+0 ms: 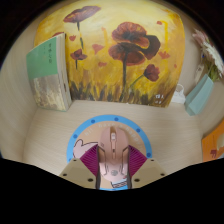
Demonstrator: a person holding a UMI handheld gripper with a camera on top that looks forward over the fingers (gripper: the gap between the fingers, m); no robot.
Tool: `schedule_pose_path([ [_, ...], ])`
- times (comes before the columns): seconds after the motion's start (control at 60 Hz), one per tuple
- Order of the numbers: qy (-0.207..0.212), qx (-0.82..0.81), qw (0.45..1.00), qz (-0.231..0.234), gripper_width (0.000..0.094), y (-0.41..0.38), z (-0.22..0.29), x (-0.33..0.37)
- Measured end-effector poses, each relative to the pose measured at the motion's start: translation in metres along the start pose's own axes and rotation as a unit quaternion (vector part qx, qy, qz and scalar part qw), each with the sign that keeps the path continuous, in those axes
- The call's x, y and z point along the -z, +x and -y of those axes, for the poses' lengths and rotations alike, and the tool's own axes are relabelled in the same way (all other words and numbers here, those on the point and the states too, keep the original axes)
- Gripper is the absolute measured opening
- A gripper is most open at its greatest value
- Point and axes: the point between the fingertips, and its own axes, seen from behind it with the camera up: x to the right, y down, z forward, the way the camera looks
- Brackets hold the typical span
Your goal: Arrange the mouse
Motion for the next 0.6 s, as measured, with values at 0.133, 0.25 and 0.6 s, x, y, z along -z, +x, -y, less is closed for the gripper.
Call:
schedule_pose_path([
  [0.133, 0.007, -0.01, 1.0, 0.009, 0.0371, 0.001, -0.003, -0.003],
  [0.25, 0.001, 0.0, 1.0, 0.006, 0.0436, 0.002, -0.002, -0.003],
  [0.6, 0.021, -0.004, 1.0, 0.002, 0.0761, -0.003, 0.028, 0.042],
])
